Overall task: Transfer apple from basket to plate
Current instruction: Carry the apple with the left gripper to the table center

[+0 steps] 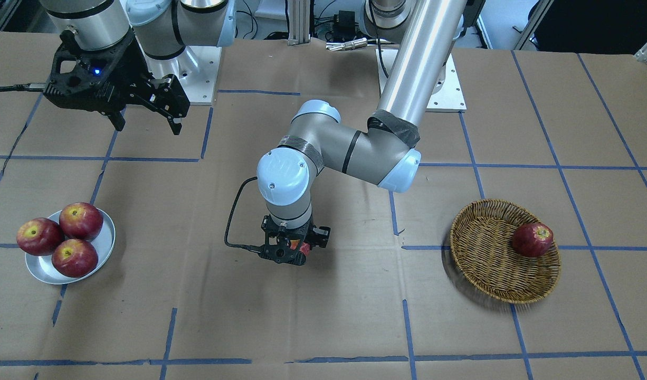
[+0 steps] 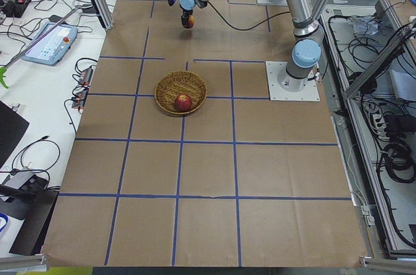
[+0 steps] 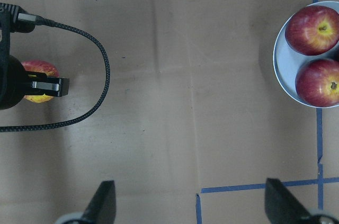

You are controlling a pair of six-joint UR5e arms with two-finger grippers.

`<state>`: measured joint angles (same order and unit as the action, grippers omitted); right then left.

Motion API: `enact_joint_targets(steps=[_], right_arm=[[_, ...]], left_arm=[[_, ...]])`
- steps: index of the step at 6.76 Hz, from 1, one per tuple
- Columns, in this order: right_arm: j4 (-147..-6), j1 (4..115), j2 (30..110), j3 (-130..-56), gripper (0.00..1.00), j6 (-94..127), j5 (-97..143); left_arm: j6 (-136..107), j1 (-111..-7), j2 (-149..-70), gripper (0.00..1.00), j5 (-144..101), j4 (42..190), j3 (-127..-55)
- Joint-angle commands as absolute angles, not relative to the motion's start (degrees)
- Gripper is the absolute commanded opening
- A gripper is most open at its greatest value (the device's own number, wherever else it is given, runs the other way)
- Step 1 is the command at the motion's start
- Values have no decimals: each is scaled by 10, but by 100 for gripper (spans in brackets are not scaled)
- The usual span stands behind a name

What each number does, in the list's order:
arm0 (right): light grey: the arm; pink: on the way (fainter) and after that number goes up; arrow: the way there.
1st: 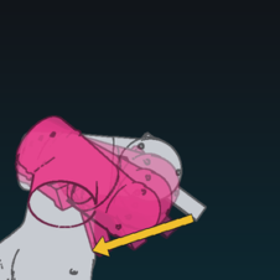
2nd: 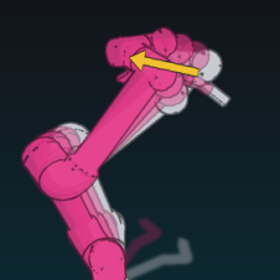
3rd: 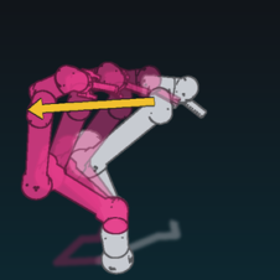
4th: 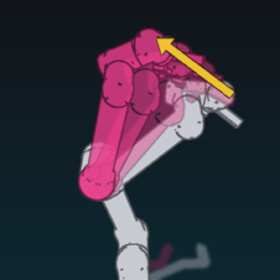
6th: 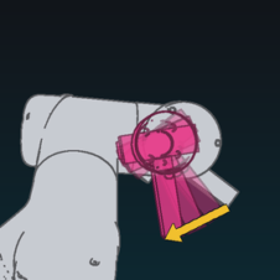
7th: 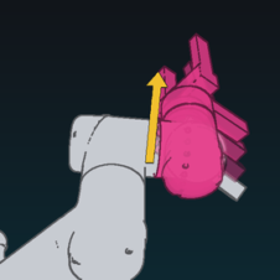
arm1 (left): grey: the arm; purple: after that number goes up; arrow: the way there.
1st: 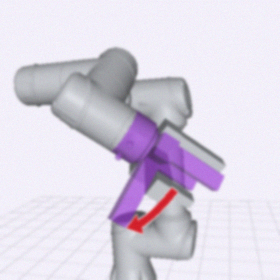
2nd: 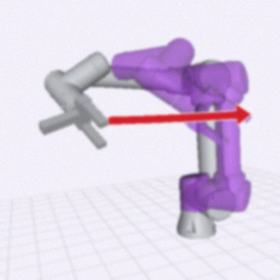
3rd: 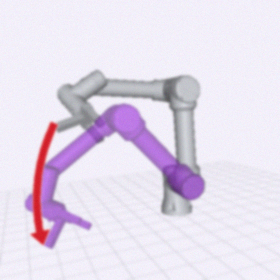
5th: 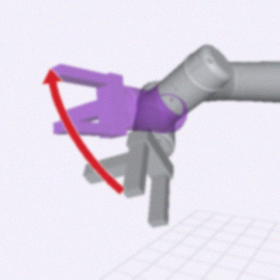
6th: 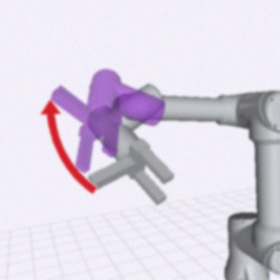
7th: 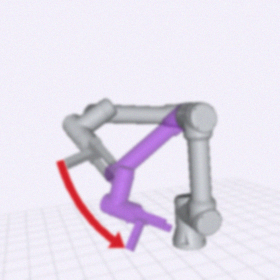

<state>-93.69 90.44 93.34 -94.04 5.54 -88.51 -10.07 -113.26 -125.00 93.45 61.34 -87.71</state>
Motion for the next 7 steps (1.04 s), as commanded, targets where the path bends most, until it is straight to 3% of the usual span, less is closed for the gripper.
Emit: enact_joint_targets(steps=[1, 7], right_arm=[[-938, 904, 933, -940, 100, 55, -885], [-938, 904, 933, -940, 100, 55, -885]], left_arm=[[-104, -1132, -1253, 42, 919, 613, -875], [-105, -1134, -1271, 48, 918, 612, -862]])
